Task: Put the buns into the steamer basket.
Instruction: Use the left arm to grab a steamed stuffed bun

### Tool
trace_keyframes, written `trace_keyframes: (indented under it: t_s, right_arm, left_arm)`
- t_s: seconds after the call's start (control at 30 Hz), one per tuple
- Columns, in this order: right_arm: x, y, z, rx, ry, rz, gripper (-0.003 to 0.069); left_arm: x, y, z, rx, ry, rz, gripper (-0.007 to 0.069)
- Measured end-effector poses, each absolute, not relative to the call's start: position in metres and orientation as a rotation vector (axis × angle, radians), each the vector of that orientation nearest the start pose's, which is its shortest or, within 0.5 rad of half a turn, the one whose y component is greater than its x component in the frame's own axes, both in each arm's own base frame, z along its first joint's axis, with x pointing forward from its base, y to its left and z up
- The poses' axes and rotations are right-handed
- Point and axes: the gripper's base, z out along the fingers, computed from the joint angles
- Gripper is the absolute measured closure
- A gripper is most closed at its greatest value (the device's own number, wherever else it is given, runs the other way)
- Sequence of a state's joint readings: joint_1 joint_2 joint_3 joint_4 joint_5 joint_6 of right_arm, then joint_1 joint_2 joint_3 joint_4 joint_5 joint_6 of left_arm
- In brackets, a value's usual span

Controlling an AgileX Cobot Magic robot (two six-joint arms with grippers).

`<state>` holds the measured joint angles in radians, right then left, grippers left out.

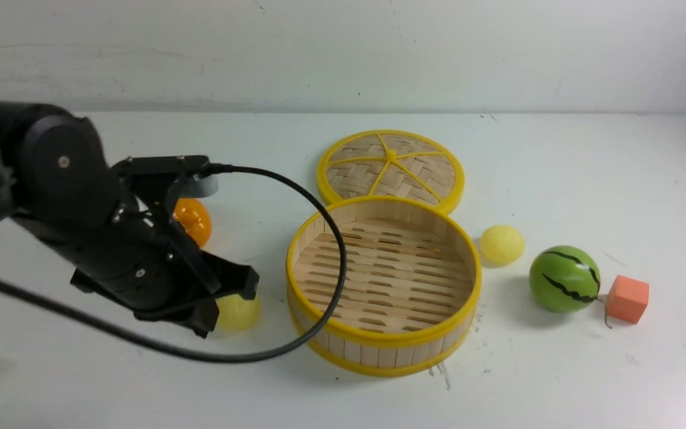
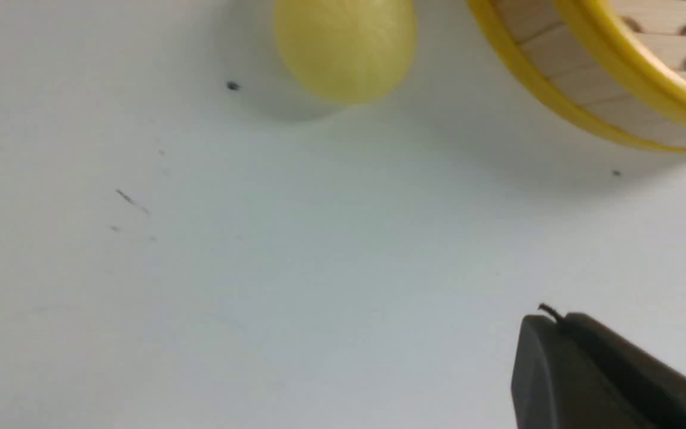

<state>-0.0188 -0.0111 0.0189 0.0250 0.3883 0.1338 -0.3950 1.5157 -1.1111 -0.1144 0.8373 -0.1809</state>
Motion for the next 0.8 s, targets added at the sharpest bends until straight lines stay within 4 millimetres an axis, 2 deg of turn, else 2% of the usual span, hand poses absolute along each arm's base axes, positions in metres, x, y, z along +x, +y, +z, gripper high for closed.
trace_keyframes:
  t_s: [0.07, 0.17, 0.2, 0.3, 0.37, 0.57, 0.8]
  right_arm:
    - [0.052, 0.000, 0.173, 0.159, 1.874, 0.104, 0.0420]
    - [0.052, 0.000, 0.173, 0.159, 1.874, 0.104, 0.0420]
    - [0.052, 0.000, 0.173, 0.159, 1.874, 0.104, 0.0420]
    - [0.052, 0.000, 0.173, 0.159, 1.874, 0.104, 0.0420]
    - [0.052, 0.000, 0.173, 0.159, 1.874, 0.104, 0.0420]
    - [0.052, 0.000, 0.173, 0.159, 1.874, 0.104, 0.0420]
    - [0.052, 0.000, 0.173, 0.159, 1.874, 0.104, 0.0420]
  left_arm:
    - [0.298, -0.130, 0.257, 0.228, 2.775, -0.246, 0.0638]
    - [0.313, -0.135, 0.248, 0.242, 2.793, -0.212, 0.0634]
    - [0.324, -0.138, 0.240, 0.252, 2.807, -0.187, 0.0614]
    - [0.337, -0.142, 0.233, 0.270, 2.811, -0.155, 0.0565]
    - [0.347, -0.144, 0.229, 0.287, 2.806, -0.126, 0.0505]
    - [0.359, -0.146, 0.222, 0.311, 2.788, -0.082, 0.0396]
    - [0.364, -0.148, 0.206, 0.317, 2.814, -0.070, 0.0386]
